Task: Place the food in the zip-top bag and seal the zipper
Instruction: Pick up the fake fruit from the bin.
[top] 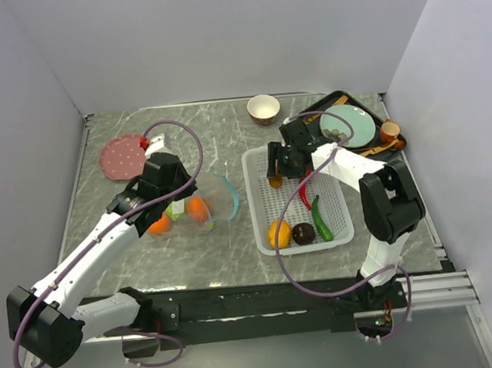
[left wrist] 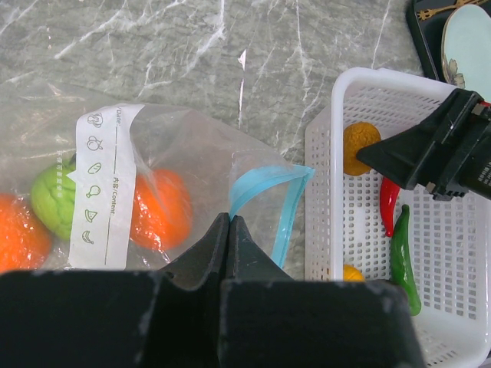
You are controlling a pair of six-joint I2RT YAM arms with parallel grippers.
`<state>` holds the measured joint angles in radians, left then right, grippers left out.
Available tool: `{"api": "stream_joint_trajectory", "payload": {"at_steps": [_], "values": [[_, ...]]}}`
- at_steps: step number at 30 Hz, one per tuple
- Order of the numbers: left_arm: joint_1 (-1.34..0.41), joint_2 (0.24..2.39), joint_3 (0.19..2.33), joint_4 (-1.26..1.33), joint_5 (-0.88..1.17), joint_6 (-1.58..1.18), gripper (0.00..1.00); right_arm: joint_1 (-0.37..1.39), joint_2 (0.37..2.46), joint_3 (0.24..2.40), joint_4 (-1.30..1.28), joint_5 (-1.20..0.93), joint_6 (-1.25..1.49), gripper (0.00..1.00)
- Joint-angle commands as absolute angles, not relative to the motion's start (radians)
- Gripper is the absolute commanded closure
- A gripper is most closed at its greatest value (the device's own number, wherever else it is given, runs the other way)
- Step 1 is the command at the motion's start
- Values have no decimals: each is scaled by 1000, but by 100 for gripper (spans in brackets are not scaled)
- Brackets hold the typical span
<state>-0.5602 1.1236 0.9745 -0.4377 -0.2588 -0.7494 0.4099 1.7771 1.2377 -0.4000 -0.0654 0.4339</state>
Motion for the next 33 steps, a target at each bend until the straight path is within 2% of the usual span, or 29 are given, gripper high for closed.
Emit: {"api": "stream_joint_trajectory", "payload": {"at_steps": [1, 8, 11, 12, 15, 18, 24, 33], "values": [[-557, 1108, 977, -422, -255, -758, 99, 411, 1809, 1233, -324, 34, 478, 25], [-558, 1104, 976, -426, -261, -758, 99, 416, 1851, 1252, -302, -17, 503, 27], [-558, 1108, 974, -426, -259, -759, 99, 416, 1864, 1258, -316, -14, 497, 42], [-558, 1106, 976, -425, -258, -758, 99, 416, 1865, 1262, -324, -11, 495, 51], [-558, 1109, 976, -423, -256, -758, 99, 416, 1846, 1255, -324, -9, 489, 62], [-558, 1112, 980, -423, -255, -755, 99, 417, 1810, 1244, -322, -12, 480, 72], [-558, 1112, 985, -429, -256, -755, 99, 414, 1711, 1233, -362, -41, 456, 83], [-558, 1108, 989, -434, -268, -752, 99, 411, 1595, 1218, -367, -213, 407, 83]]}}
